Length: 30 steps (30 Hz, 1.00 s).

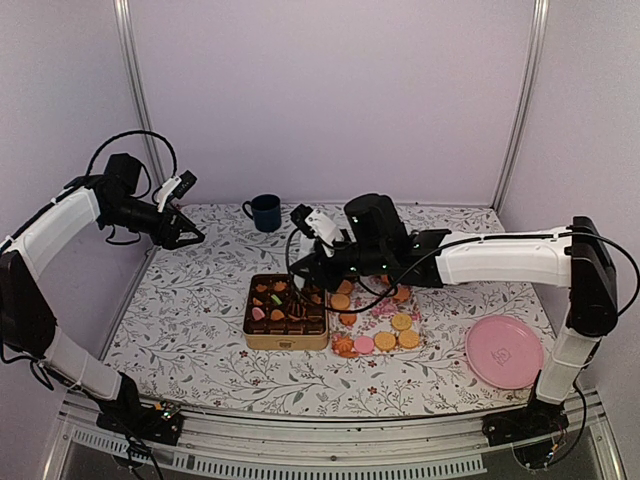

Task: Pack the cookies
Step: Adjust the fake cookies in the empty pocket of the box.

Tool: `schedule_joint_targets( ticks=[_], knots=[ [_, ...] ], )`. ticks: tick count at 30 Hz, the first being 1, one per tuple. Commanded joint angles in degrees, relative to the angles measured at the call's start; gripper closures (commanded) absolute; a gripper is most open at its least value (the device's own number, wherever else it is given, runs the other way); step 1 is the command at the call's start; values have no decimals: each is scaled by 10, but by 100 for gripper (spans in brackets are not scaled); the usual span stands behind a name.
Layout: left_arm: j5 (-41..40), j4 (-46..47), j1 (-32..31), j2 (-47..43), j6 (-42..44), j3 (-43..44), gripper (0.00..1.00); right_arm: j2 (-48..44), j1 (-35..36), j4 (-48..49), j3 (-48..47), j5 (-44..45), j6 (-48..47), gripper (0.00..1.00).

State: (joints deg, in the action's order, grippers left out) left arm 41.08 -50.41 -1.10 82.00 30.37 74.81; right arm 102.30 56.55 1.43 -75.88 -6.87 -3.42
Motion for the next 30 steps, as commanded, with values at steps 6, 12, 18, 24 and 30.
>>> schedule_joint_targets(
  ticks=[6,12,18,24,30],
  knots=[
    [3,-5,5,-6,-1,12,35,-1,-2,3,-16,-40,10,69],
    [6,-5,5,-6,-1,14,35,-26,-3,5,-7,-40,13,72],
    [5,-5,5,-4,-1,14,35,-47,-1,5,2,-37,22,73],
    [8,-3,5,-3,0,11,35,-101,-8,1,38,25,25,72],
    [8,4,6,-9,8,-7,35,-193,-28,-22,128,91,61,67]
  ],
)
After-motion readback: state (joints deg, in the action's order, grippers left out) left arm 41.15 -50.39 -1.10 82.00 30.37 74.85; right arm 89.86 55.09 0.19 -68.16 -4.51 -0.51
